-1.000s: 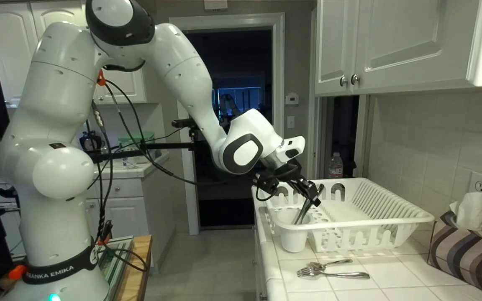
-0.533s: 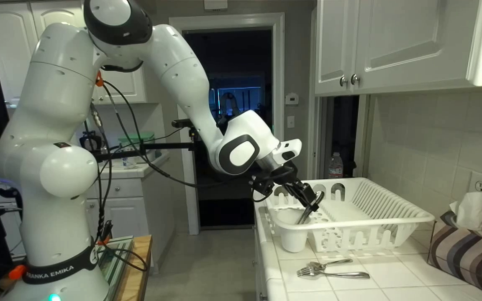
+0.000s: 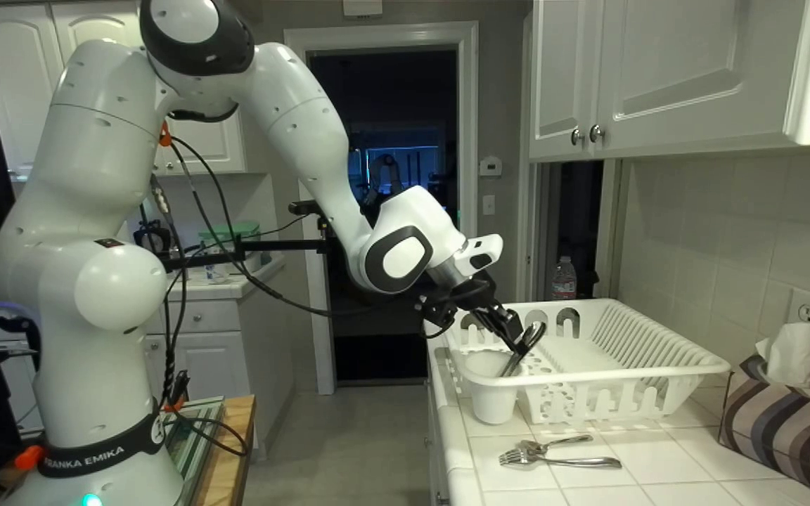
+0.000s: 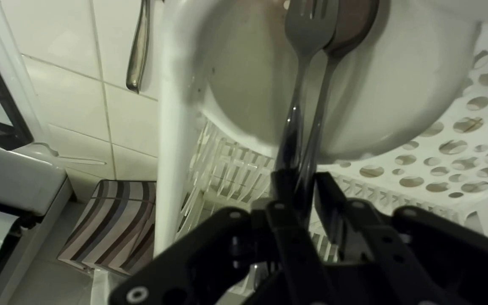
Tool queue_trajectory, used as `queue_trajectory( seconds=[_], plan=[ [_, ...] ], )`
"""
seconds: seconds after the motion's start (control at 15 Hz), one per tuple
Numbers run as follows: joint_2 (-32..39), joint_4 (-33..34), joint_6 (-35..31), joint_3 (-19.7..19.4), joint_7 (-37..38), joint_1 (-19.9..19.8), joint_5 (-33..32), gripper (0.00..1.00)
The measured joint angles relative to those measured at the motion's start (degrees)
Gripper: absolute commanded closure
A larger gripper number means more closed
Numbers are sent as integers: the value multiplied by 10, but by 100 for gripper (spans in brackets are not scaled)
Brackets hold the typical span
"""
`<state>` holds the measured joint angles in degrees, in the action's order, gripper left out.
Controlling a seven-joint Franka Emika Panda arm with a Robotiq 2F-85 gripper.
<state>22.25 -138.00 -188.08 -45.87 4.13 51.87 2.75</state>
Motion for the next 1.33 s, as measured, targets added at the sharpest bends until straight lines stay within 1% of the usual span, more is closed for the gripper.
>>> queue_trajectory(
  seconds=[0.13,0.2,0.27,0.4,0.87,1.0,1.33],
  plan=[
    [1,0,0,-1,0,2,0,99],
    [1,0,0,-1,0,3,0,67],
    [1,0,0,-2,0,4,0,64],
    [1,0,0,-2,0,4,0,53],
    [1,0,0,-8,0,4,0,2],
    [1,0,-2,-3,0,1,0,0],
    [1,0,-16,20,0,-16,0,0]
  ],
)
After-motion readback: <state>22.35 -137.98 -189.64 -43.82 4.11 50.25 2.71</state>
